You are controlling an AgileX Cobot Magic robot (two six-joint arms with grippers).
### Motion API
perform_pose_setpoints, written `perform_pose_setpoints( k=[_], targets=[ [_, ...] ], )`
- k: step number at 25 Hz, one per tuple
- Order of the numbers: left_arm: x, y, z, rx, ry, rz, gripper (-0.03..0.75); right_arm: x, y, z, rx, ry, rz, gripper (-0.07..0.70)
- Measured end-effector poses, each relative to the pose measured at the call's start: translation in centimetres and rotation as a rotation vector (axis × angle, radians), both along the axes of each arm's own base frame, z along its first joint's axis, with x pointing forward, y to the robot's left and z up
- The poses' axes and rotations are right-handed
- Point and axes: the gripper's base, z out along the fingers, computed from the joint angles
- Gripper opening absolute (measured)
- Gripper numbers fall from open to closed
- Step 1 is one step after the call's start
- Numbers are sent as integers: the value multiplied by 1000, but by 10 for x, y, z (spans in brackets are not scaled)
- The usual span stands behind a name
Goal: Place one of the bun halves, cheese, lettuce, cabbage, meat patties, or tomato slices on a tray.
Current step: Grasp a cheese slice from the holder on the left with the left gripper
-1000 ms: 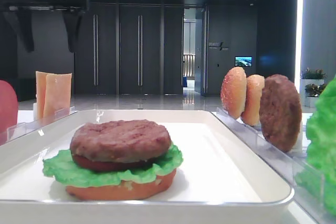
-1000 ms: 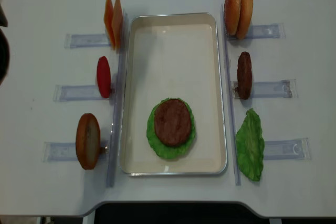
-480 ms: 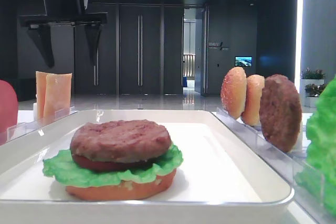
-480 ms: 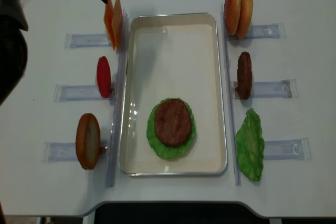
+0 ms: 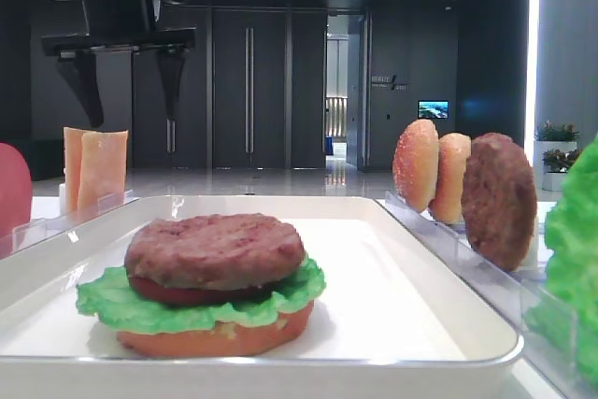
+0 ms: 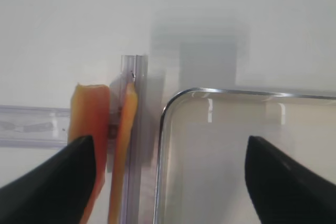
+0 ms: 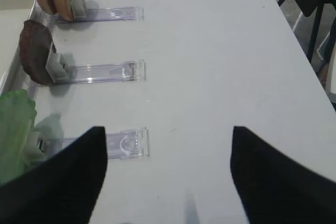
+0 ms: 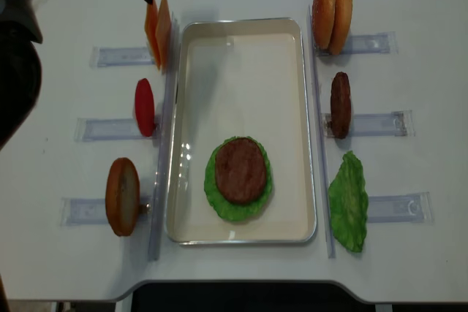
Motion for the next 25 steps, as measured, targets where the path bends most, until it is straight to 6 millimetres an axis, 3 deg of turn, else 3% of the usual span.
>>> perform_pose_setpoints(
  k=[10, 20, 25],
  targets=[
    [4, -5, -22, -26, 58, 7, 678, 0, 0, 0, 0, -1, 0, 476],
    [0, -1, -29, 20, 126, 5, 429, 0, 0, 0, 0, -1, 0, 476],
    [-1, 0, -29, 32, 132, 2, 396, 0, 0, 0, 0, -1, 0, 476]
  ],
)
